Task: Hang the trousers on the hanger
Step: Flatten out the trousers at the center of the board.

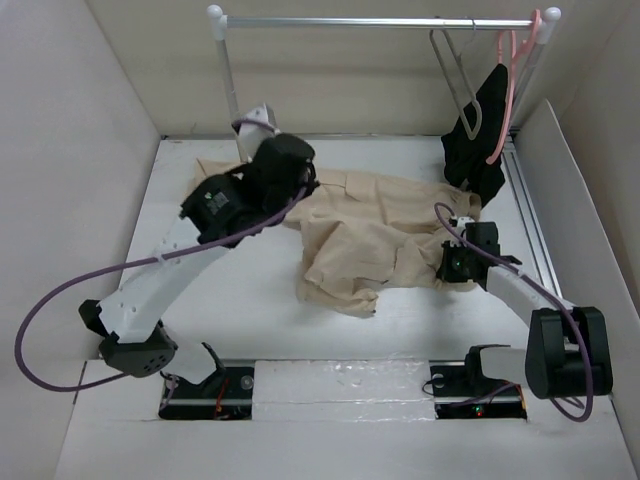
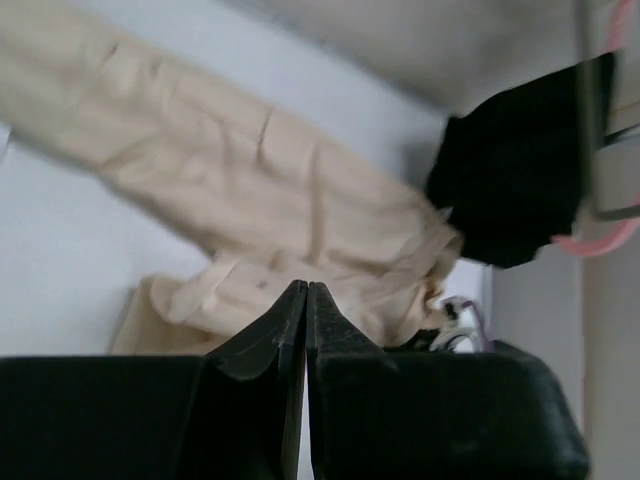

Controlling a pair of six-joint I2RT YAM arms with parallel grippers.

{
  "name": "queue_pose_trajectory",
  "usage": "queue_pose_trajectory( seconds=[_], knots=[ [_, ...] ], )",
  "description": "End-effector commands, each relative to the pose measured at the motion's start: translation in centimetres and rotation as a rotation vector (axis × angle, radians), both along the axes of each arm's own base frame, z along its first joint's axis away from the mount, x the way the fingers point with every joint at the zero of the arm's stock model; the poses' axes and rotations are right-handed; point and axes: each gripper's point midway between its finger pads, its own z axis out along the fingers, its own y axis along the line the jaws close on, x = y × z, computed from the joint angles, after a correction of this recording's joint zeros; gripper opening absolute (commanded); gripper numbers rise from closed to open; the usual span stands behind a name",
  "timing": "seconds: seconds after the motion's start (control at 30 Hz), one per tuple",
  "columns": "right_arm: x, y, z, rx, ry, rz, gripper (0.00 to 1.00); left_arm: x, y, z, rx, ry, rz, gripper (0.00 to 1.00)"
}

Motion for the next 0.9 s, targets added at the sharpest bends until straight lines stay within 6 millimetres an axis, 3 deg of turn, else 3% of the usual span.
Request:
queue_pose_trajectory(
  seconds=[0.0,0.03,0.1,0.13,0.17,0.23,0.27,0.3,0.33,0.37,0.4,0.43,0.47,0.5,0.53,0.57,0.63,0.67,0.73,0.77,0.83,0.87],
  knots=[
    [2.0,-0.5,2.1,-0.012,-0.100,0.008,0.00,-0.3,1.1,1.9,0.226,0.001,-0.077,0.00],
    [2.0,-0.9,2.2,-0.014,-0.096,-0.003,0.00,0.5,-2.1,-0.6,0.253,0.067,-0.160,0.00],
    [2.4,-0.9,2.9,-0.017,-0.113,-0.006,0.00,2.3,-4.2,-2.4,0.287,0.078,-0.164,0.01],
    [2.4,-1.0,3.2,-0.018,-0.120,-0.007,0.00,4.0,-4.7,-4.7,0.342,0.097,-0.120,0.05],
    [2.7,-0.9,4.0,-0.017,-0.133,-0.006,0.00,5.4,-4.8,-7.4,0.346,0.149,-0.091,0.15],
    [2.6,-1.1,4.1,-0.037,-0.137,0.016,0.00,5.3,-4.9,-8.4,0.316,0.182,-0.084,0.16],
    [2.6,-1.1,4.2,-0.037,-0.140,0.021,0.00,5.0,-4.4,-9.0,0.319,0.191,-0.075,0.22],
    [2.6,-1.1,4.3,-0.038,-0.143,0.023,0.00,4.0,-3.7,-12.0,0.370,0.231,-0.072,0.27],
    [2.4,-1.2,4.4,-0.048,-0.146,0.030,0.00,1.2,0.0,-14.7,0.356,0.275,0.001,0.33],
    [2.4,-1.2,4.4,-0.048,-0.146,0.030,0.00,1.4,-0.3,-14.6,0.342,0.264,0.002,0.33],
    [2.4,-1.2,4.3,-0.051,-0.145,0.031,0.00,0.0,1.8,-13.5,0.258,0.245,0.029,0.33],
    [2.3,-1.2,4.3,-0.054,-0.146,0.042,0.00,-1.0,2.8,-14.3,0.176,0.263,0.083,0.35],
    [2.3,-1.2,4.2,-0.057,-0.142,0.046,0.00,-2.4,5.3,-18.4,0.185,0.323,0.131,0.37],
    [2.3,-1.2,4.2,-0.056,-0.145,0.047,0.00,-4.0,6.4,-17.8,0.066,0.318,0.134,0.37],
    [2.3,-1.4,4.0,-0.057,-0.141,0.041,0.00,-4.9,7.1,-18.6,-0.023,0.337,0.175,0.37],
    [2.3,-1.4,3.9,-0.054,-0.135,0.043,0.00,-6.7,8.5,-22.0,-0.033,0.394,0.204,0.34],
    [2.3,-1.3,3.5,-0.048,-0.127,0.046,0.00,-8.9,8.2,-21.9,-0.226,0.398,0.192,0.23],
    [2.2,-1.3,3.2,-0.050,-0.117,0.049,0.00,-10.1,8.6,-24.3,-0.248,0.436,0.202,0.08],
    [2.2,-1.2,3.2,-0.049,-0.115,0.053,0.00,-11.6,7.6,-24.8,-0.354,0.466,0.139,0.02],
    [2.2,-1.2,3.2,-0.049,-0.116,0.053,0.00,-12.2,7.5,-26.4,-0.368,0.496,0.140,0.00],
    [2.2,-1.3,3.4,-0.054,-0.126,0.051,0.00,-12.9,6.5,-27.3,-0.386,0.538,0.085,0.03],
    [2.2,-1.3,3.5,-0.057,-0.130,0.055,0.00,-12.8,5.6,-27.7,-0.387,0.536,0.045,0.15]
  ],
)
